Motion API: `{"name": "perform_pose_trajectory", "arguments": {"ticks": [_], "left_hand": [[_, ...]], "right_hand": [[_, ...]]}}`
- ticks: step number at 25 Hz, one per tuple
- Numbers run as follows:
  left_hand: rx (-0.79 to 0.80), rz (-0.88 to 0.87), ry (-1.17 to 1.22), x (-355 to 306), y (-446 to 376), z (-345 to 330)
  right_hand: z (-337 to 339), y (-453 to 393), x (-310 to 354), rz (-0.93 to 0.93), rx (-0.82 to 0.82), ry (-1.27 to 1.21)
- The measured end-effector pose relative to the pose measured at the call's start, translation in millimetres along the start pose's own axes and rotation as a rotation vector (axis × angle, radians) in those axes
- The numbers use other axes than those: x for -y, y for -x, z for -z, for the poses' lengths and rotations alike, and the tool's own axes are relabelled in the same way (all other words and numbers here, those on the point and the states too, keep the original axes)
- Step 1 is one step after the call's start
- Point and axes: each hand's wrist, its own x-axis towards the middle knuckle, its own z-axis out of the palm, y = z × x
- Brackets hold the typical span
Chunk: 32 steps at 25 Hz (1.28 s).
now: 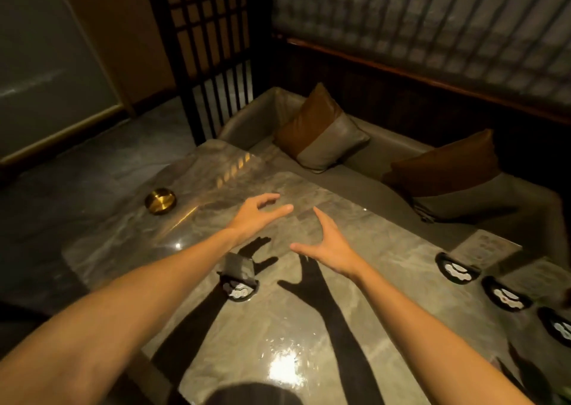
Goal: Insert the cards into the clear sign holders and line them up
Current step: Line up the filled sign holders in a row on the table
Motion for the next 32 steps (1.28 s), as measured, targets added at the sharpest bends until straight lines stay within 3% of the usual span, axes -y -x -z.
{"name": "perform_pose_trajectory", "arguments": {"ticks": [7,12,17,23,32], "left_hand": [[-0.034,0.113,0.072,84,47,58],[0.023,0.198,0.078,132,59,63],[-0.024,0.219,0.068,152,57,57],[0.031,0.150,-0.032,132,32,32],[0.176,-0.055,-0.053,33,-55,-96]], "right_hand": [[-109,-11,28,-0.007,0.078,-0.094],[-151,-10,31,-0.054,0.157,-0.271],[-170,-25,16,-0.020,0.103,-0.227],[-128,-32,0,-0.020,0.003,-0.182],[31,-28,-67,-0.054,-0.228,-0.103]]}}
